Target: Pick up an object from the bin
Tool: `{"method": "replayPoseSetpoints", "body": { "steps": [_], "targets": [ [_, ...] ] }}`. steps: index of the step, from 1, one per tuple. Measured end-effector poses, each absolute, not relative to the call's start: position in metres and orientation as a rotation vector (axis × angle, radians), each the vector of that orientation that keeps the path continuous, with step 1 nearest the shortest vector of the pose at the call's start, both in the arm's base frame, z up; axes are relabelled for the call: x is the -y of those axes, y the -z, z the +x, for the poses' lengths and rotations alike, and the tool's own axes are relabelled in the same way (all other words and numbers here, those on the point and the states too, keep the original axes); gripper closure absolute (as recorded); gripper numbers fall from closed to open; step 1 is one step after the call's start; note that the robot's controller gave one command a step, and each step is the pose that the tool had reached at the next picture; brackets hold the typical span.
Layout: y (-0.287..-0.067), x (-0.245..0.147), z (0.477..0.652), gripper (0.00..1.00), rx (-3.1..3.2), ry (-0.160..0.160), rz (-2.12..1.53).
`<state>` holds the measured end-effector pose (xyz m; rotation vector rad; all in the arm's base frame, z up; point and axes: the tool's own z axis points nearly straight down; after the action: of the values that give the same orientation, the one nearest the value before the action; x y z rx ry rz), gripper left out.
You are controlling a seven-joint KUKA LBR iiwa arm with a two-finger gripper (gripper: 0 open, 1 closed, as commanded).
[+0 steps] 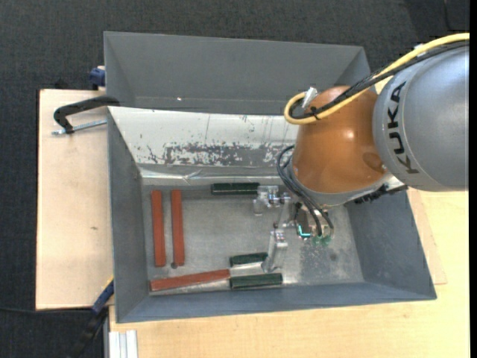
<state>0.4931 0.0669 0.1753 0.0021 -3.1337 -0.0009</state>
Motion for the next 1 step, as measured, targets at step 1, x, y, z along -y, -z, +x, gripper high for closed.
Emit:
{"method": "replayPoseSetpoints", "body": {
  "steps": [1],
  "targets": [
    [-0.1792,-0.0666,0.4950,0.00,3.142,0.002,0.000]
  ]
}}
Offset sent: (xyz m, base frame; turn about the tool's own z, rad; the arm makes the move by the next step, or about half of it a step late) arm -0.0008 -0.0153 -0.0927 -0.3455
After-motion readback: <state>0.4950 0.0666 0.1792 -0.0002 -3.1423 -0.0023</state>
